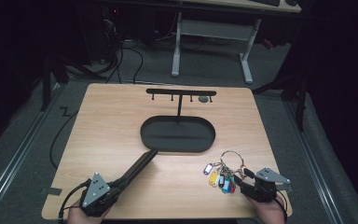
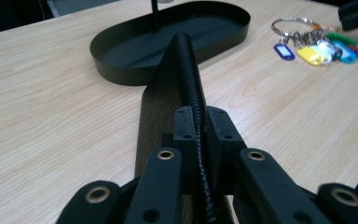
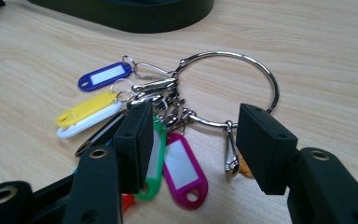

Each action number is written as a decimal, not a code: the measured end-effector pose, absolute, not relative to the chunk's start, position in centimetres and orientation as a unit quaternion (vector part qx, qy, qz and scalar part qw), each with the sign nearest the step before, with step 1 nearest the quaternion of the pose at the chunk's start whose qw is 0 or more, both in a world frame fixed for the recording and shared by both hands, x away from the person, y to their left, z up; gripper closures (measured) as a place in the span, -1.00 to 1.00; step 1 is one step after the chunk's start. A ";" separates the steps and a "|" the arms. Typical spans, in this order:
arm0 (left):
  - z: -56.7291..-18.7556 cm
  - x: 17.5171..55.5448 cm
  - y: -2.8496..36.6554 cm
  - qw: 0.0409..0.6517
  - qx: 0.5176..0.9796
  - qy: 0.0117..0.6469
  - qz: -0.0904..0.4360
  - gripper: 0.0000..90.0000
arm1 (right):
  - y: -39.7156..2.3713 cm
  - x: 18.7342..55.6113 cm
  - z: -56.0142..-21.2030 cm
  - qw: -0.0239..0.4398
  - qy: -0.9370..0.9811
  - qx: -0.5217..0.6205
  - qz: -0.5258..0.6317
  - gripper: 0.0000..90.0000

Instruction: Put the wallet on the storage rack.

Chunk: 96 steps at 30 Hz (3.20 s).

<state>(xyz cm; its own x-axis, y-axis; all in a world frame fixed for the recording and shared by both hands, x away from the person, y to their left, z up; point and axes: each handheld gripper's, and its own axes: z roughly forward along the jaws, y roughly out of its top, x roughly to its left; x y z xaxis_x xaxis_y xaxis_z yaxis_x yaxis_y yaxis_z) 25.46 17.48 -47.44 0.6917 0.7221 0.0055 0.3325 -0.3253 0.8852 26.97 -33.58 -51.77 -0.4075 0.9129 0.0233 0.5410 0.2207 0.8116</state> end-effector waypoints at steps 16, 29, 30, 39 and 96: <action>-48.1 27.0 21.3 0.517 0.735 0.392 0.196 0.83 | -34.2 27.0 -51.7 0.236 0.733 0.497 0.399 0.04; -48.8 27.2 23.0 0.532 0.717 0.407 0.194 0.79 | -33.5 27.5 -51.8 0.226 0.743 0.487 0.399 0.03; -48.9 27.3 23.0 0.533 0.716 0.408 0.194 0.78 | -33.5 27.6 -51.9 0.224 0.744 0.486 0.399 0.03; -48.7 27.1 22.8 0.528 0.719 0.403 0.203 0.76 | -33.5 27.7 -52.1 0.219 0.747 0.487 0.396 0.03; -45.9 29.7 18.1 0.289 0.852 0.404 0.168 0.46 | -33.5 28.0 -52.0 0.210 0.750 0.477 0.408 0.00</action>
<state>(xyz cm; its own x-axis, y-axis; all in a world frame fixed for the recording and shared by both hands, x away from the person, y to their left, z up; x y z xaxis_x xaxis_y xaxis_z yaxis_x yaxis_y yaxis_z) 29.69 18.05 -45.88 0.6178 0.7846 0.0519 0.5907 -0.5067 0.6280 28.01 -33.52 -51.97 -0.4579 0.8859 0.0742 0.5443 0.2134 0.8113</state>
